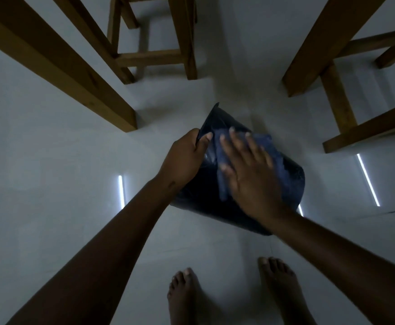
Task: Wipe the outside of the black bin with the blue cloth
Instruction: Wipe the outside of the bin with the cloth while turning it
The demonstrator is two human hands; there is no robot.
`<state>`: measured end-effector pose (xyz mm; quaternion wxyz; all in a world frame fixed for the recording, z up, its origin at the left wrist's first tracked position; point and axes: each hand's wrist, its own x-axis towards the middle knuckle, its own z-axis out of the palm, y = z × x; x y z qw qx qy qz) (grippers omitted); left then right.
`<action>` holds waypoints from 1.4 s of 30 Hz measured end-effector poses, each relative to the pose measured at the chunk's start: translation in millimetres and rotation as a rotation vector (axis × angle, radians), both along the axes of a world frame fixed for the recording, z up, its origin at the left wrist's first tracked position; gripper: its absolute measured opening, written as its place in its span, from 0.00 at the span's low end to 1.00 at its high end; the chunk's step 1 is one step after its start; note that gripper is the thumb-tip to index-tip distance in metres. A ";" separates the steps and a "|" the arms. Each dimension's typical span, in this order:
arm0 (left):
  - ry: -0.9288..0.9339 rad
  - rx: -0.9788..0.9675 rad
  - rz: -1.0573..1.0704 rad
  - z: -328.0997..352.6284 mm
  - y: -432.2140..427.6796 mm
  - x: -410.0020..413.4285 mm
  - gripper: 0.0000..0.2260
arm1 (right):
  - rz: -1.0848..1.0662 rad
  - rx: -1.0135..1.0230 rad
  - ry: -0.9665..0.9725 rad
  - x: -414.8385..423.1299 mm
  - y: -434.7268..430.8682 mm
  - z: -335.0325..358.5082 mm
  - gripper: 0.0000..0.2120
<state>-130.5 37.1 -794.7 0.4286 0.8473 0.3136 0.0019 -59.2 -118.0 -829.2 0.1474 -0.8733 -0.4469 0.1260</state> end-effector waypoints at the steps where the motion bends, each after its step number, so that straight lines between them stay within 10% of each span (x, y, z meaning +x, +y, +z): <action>1: 0.014 0.004 0.004 -0.1 0.4 0.5 0.14 | -0.076 0.020 0.063 15.3 4.6 -1.0 0.27; 17: 0.070 0.008 0.016 -6.3 8.5 8.2 0.14 | 0.280 -0.090 -0.145 -33.3 -30.9 -5.6 0.31; 23: 0.065 0.012 0.000 -4.2 7.8 -0.6 0.14 | 0.006 -0.021 0.085 11.3 -8.9 -1.7 0.30; 28: 0.026 0.036 0.036 -5.9 3.9 -12.0 0.15 | 0.027 -0.138 0.421 38.6 -14.5 2.2 0.47; 33: 0.024 -0.004 0.045 -4.1 3.1 -22.9 0.16 | 0.181 -0.073 -0.010 -16.6 -40.5 -1.5 0.33; 42: 0.028 -0.025 0.068 23.2 -7.8 -29.9 0.11 | 0.289 0.039 -0.032 -21.2 -46.1 15.3 0.27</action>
